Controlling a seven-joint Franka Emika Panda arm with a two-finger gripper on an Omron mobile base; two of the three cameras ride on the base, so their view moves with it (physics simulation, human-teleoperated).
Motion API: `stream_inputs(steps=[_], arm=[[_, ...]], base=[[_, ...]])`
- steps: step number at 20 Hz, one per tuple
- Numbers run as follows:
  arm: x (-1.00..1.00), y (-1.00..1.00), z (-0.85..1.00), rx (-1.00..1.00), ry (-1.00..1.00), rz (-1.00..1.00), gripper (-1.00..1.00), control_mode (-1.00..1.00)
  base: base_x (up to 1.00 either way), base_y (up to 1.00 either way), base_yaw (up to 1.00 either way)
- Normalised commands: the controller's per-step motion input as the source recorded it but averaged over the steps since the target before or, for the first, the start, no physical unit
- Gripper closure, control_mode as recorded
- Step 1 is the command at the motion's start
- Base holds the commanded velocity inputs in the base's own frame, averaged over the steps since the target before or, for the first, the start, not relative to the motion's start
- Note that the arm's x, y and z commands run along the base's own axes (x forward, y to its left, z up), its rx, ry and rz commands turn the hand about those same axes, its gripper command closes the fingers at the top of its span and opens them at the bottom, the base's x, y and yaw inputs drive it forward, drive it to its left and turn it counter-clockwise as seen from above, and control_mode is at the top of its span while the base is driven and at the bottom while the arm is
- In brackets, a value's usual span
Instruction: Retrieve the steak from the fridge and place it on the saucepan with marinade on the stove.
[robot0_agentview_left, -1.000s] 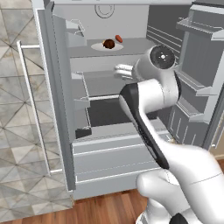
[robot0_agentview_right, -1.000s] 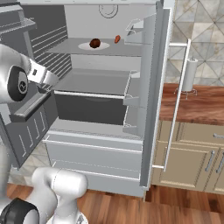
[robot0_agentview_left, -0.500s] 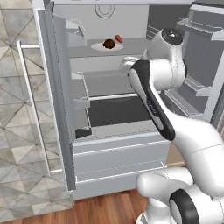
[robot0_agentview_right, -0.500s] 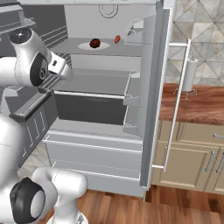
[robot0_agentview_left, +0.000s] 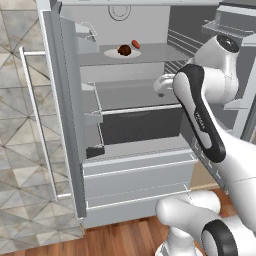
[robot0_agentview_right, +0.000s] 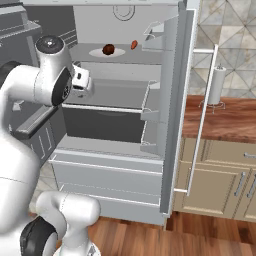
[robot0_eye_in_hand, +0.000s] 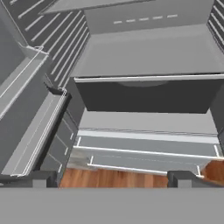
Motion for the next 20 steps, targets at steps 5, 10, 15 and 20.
stream_inputs(steps=[5,10,15,20], arm=[[-0.08,-0.06,-0.26,-0.08,0.0,0.24,-1.0,-1.0],[0.0,0.0,-0.13,-0.08,0.0,0.2,-1.0,-1.0],[-0.04,0.0,-0.02,-0.02,0.0,0.14,-1.0,-1.0],[-0.08,0.06,0.0,0.0,0.01,0.11,-1.0,-1.0]], base=[[0.0,0.0,0.0],[0.0,0.0,0.0],[0.0,0.0,0.0],[0.0,0.0,0.0]])
